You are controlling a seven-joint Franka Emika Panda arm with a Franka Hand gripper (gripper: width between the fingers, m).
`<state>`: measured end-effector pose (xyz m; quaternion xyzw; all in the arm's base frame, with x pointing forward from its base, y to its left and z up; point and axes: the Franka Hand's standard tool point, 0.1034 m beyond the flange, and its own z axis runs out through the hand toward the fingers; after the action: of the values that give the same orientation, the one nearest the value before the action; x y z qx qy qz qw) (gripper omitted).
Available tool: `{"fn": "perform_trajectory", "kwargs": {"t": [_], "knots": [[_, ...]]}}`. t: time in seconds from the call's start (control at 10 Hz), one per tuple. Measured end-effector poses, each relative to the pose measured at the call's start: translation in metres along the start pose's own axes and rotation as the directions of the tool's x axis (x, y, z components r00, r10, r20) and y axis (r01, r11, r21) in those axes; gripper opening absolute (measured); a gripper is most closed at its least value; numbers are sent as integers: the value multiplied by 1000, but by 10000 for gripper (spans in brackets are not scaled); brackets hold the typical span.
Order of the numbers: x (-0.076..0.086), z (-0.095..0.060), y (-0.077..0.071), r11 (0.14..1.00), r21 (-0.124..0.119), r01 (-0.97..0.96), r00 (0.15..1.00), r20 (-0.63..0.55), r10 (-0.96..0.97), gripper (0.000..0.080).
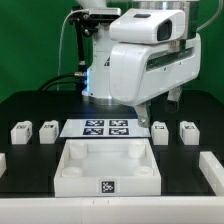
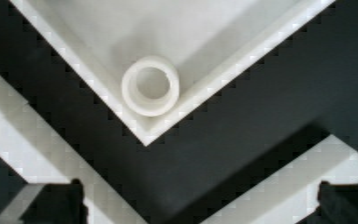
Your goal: Assemble one leg
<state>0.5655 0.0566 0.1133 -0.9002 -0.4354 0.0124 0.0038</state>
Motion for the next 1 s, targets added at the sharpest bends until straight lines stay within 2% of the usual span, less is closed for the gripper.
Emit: {"fn": "perform_trajectory", "kwargs": {"t": [1.0], "knots": [[0, 1, 0, 1000, 2, 0, 1000, 1, 0, 650]]}}
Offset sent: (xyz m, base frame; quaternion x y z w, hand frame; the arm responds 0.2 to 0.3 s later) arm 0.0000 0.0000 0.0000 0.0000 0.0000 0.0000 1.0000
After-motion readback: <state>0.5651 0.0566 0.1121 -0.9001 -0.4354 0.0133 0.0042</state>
